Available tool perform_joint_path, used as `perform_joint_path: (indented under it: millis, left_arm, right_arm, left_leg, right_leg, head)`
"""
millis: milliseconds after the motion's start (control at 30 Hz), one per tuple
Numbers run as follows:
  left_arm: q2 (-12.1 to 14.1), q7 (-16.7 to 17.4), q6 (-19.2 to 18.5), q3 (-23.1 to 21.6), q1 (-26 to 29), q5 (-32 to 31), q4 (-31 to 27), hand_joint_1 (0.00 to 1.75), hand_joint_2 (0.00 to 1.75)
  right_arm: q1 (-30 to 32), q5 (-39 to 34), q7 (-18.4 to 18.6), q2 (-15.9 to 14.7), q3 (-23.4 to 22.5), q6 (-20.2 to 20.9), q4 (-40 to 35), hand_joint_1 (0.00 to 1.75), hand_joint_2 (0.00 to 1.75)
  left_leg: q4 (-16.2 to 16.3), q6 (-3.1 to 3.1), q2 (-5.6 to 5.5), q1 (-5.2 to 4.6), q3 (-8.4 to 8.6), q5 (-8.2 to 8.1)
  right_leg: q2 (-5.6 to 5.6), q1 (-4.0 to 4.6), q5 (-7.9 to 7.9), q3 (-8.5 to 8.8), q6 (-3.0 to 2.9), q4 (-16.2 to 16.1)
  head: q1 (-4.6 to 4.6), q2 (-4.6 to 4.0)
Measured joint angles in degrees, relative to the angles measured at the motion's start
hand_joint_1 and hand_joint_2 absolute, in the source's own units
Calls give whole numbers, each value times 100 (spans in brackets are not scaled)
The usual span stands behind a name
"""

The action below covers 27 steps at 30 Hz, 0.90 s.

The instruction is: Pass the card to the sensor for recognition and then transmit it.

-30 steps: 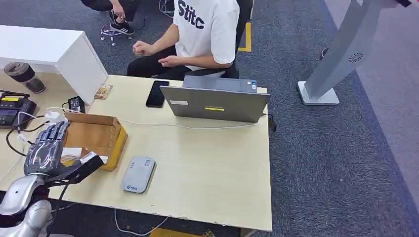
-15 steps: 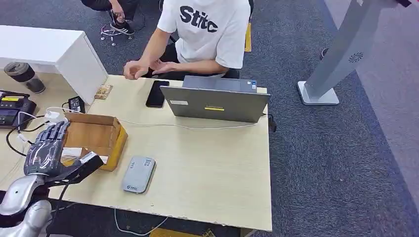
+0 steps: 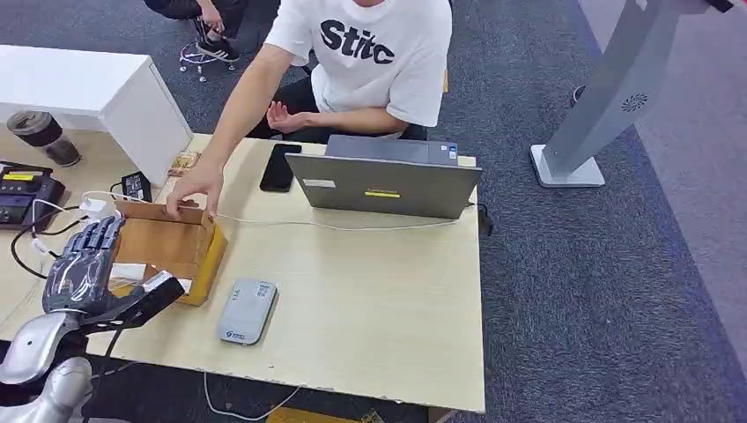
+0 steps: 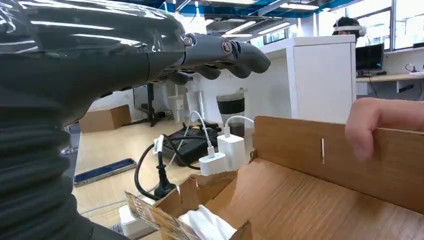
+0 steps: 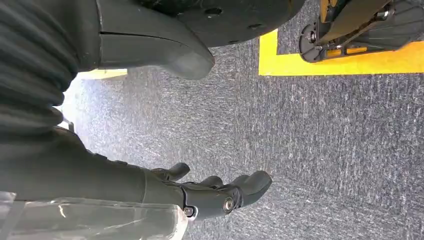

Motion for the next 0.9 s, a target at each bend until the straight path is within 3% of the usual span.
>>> perform_joint_path:
  millis: [900]
  left_arm:
    - [0,0,-2,-2,0,0,0,0,175]
  right_arm:
    - [0,-2,0,0,0,0,0,0,175]
  left_leg:
    - [0,0,0,0,0,0]
  right_leg:
    - [0,0,0,0,0,0]
  head:
    - [0,0]
